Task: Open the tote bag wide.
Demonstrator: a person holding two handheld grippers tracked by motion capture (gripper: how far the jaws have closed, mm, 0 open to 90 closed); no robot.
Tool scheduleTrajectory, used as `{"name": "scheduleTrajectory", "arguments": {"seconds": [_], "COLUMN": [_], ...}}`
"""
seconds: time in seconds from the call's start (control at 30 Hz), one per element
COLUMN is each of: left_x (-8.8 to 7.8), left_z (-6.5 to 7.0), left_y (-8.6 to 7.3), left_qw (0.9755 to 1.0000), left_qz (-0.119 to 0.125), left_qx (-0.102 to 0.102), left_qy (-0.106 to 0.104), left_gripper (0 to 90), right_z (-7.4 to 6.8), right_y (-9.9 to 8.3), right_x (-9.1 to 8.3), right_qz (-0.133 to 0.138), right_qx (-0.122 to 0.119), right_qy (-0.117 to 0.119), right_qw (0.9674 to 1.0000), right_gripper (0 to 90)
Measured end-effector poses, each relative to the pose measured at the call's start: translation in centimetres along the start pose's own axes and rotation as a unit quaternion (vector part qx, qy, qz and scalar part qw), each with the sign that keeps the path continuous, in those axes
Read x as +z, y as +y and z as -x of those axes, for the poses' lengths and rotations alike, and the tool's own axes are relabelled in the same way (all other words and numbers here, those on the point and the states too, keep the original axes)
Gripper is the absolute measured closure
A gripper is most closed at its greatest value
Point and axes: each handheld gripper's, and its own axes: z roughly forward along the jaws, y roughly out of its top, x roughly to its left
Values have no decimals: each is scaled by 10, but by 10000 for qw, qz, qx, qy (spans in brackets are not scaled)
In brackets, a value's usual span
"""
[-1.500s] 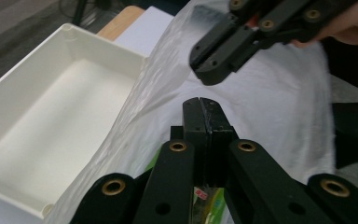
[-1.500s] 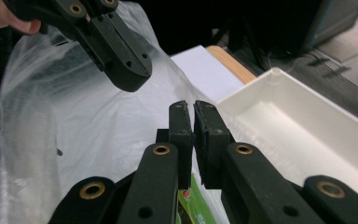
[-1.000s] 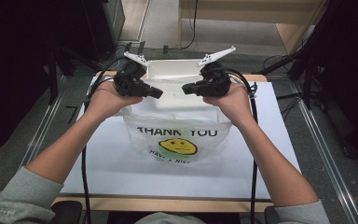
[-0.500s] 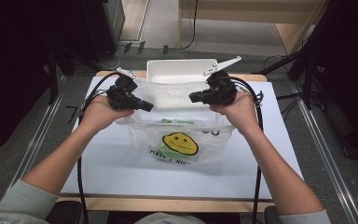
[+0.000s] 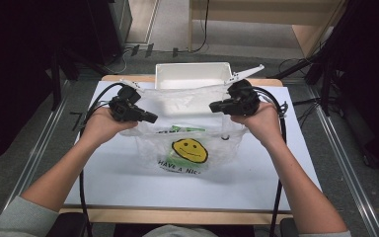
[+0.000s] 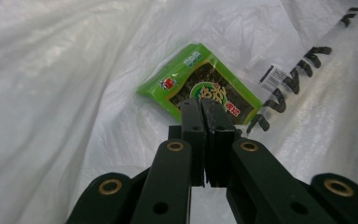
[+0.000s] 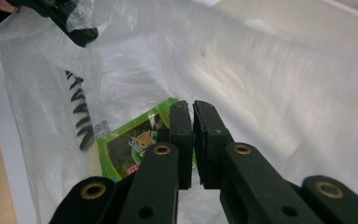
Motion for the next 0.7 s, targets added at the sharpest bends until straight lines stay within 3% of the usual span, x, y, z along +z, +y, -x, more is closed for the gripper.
{"name": "scheduleTrajectory", "arguments": {"seconds": [0.1,0.33,0.7], "left_x": [2,9,26], "left_z": [-3,-5,-10], "left_y": [-5,-13,-21], "left_qw": [9999,9995,9989], "left_qz": [42,163,200], "left_qx": [-125,-193,-369], "left_qy": [-66,-185,-184], "left_gripper": [895,887,886], "right_z": [1,4,7], "right_y": [-9,-24,-40], "right_x": [9,22,43], "right_qz": [-108,-195,-351], "right_qx": [68,187,317], "right_qy": [55,95,141], "right_qw": [9999,9996,9988], "right_gripper": [878,876,877]}}
